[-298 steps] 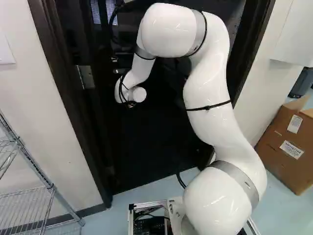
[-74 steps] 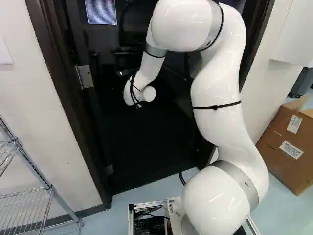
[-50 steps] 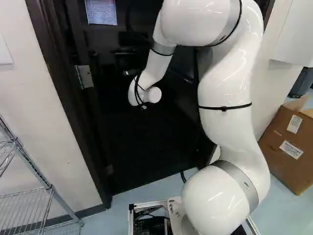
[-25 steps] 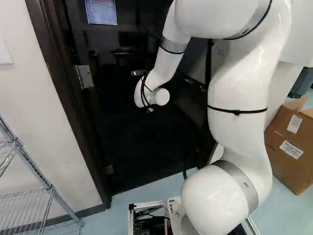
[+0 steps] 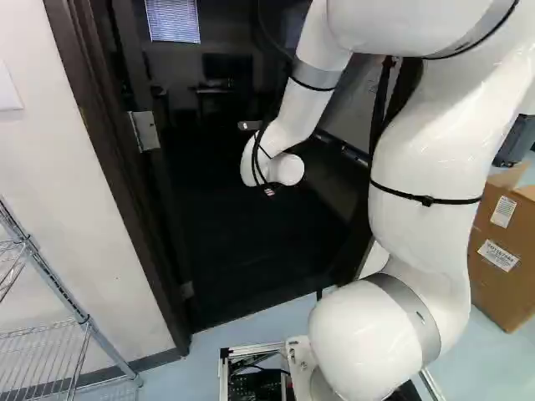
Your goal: Open the door and move inside
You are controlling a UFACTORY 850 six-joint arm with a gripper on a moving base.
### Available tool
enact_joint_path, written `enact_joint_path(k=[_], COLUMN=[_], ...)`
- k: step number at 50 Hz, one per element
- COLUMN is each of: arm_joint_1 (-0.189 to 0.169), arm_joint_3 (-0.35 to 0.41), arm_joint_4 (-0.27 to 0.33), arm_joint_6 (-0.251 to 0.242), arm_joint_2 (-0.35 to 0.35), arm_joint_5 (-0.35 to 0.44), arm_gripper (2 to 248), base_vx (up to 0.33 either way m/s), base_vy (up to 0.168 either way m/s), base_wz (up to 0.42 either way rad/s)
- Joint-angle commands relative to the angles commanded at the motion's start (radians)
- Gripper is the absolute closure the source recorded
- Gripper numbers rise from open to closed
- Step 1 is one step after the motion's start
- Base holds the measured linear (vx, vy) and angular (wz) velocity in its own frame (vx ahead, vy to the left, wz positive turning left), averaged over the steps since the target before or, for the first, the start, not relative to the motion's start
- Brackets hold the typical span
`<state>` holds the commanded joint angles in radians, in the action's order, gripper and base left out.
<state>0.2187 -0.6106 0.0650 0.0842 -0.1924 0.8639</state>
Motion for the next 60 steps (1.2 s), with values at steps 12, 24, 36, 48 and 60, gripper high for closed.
enact_joint_path(k=[12,24,36,48,60], arm_joint_1=[-0.031,-0.063,-0.090,-0.094,-0.094], arm_joint_3=[0.051,0.103,0.149,0.156,0.156], arm_joint_4=[-0.026,-0.052,-0.065,-0.065,-0.065], arm_joint_6=[0.000,0.000,0.000,0.000,0.000], arm_joint_2=[0.046,0.093,0.136,0.143,0.143], arm_joint_5=[0.000,0.000,0.000,0.000,0.000], arm_gripper=[3,3,3,3,3], base_vx=[0.000,0.000,0.000,0.000,0.000], base_vy=[0.000,0.000,0.000,0.000,0.000], base_wz=[0.000,0.000,0.000,0.000,0.000])
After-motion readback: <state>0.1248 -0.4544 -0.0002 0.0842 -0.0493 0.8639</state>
